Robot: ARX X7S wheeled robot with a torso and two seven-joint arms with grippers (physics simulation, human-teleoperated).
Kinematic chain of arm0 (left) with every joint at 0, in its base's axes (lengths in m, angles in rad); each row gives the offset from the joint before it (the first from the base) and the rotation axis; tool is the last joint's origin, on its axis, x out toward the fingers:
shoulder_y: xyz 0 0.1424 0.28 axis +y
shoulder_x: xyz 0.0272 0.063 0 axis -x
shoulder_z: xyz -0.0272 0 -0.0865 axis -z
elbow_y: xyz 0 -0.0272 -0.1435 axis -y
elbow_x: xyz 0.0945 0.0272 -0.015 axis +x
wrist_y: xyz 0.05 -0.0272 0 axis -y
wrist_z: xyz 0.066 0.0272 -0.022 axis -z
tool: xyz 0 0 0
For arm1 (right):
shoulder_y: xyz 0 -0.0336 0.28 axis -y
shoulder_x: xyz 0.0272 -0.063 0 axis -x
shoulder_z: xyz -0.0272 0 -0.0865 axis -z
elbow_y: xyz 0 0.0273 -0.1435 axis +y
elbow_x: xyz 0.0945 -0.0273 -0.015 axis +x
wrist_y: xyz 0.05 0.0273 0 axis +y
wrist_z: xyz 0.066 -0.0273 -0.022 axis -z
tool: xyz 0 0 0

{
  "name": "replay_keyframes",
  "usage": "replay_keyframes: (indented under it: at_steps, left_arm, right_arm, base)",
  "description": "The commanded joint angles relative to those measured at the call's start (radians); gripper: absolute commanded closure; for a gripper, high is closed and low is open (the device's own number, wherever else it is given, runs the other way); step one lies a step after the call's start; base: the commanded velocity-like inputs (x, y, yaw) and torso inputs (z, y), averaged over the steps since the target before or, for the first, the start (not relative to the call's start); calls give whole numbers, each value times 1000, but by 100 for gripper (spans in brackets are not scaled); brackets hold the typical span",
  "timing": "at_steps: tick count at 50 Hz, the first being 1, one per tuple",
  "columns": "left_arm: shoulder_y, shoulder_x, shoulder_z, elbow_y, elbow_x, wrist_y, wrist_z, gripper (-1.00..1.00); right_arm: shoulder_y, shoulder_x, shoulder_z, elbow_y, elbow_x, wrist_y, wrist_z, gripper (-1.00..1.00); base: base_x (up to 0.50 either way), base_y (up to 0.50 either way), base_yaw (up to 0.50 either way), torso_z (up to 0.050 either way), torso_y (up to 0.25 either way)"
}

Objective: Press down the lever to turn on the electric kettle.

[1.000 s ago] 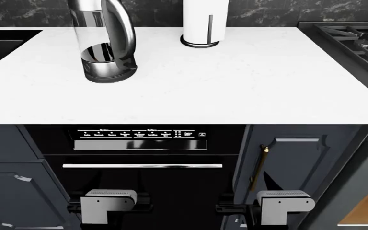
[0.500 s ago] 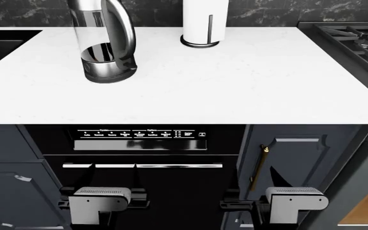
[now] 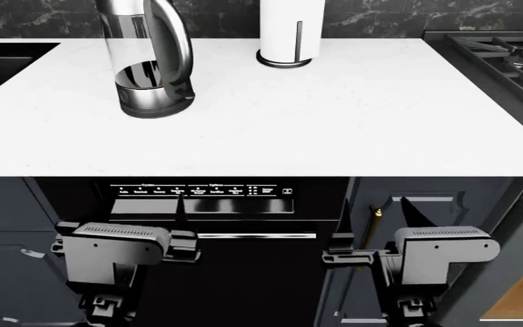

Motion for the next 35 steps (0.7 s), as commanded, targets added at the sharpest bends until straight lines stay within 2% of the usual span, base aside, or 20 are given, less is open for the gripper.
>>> replay_keyframes:
  at_steps: [1, 20, 35]
  left_arm:
    - [-160, -53, -47, 125, -75, -304, 15, -100]
    - [-403, -71, -181, 169, -185, -626, 4, -100]
    - [-435, -69, -223, 114, -218, -658, 15, -100]
  right_arm:
    - [150, 49, -16, -77, 32, 248, -22, -100]
    - [450, 38, 21, -64, 139, 598, -40, -100]
    - [499, 42, 19, -26, 164, 650, -48, -100]
  base:
    - [0, 0, 0, 0, 0]
    - [0, 0, 0, 0, 0]
    - [0, 0, 0, 0, 0]
